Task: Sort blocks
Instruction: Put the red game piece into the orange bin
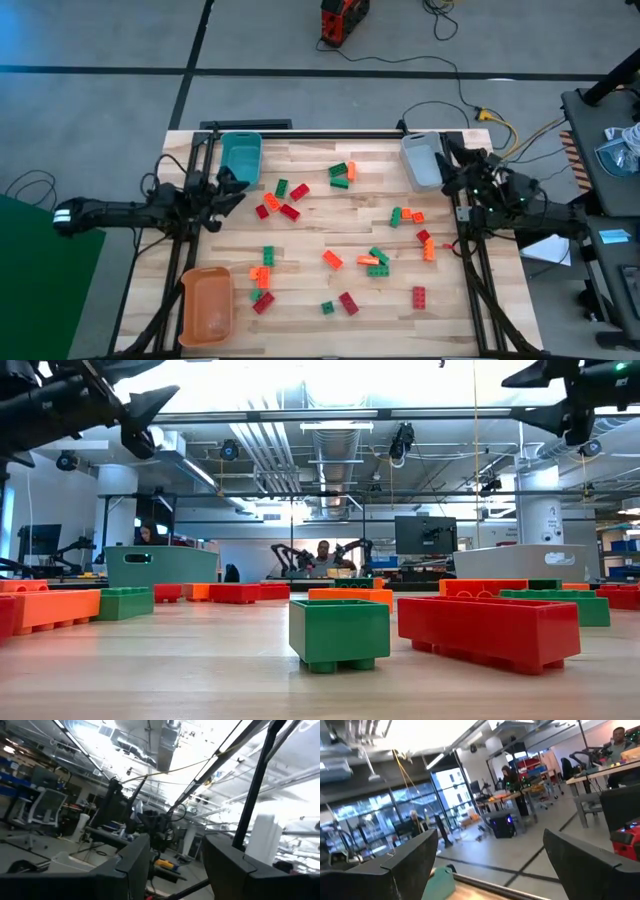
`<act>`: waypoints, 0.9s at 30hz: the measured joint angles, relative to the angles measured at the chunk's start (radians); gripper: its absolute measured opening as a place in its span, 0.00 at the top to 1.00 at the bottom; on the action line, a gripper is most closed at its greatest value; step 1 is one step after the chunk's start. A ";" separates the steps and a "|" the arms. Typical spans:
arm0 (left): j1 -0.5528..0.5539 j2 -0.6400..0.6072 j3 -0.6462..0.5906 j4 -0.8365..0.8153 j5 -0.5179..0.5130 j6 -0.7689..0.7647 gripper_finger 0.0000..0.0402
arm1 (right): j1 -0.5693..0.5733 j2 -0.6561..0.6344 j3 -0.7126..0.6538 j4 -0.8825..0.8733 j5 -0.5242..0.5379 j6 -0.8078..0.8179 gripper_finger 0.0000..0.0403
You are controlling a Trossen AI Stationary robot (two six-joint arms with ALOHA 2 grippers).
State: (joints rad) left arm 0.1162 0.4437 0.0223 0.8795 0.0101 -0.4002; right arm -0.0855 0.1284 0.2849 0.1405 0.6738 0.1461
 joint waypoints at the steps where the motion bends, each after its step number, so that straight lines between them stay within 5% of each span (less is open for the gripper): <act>1: 0.000 0.002 0.000 0.000 0.000 0.016 0.61 | 0.000 0.012 -0.004 -0.003 0.007 -0.001 0.12; 8: 0.002 -0.002 0.000 0.063 0.015 0.174 0.61 | 0.000 0.112 0.001 0.039 0.060 -0.050 0.12; 14: 0.001 -0.017 0.000 0.066 0.163 0.192 0.61 | -0.002 0.174 0.000 0.120 0.068 -0.126 0.12; 22: 0.002 -0.009 0.000 0.010 -0.106 -0.120 0.61 | -0.002 0.205 0.063 0.100 0.140 0.060 0.12; 27: 0.002 0.029 0.000 0.001 -0.154 -0.290 0.61 | 0.000 0.273 0.174 -0.061 0.140 0.176 0.12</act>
State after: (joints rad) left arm 0.1177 0.4722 0.0223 0.8803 -0.1441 -0.6902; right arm -0.0856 0.4011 0.4591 0.0795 0.8142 0.3220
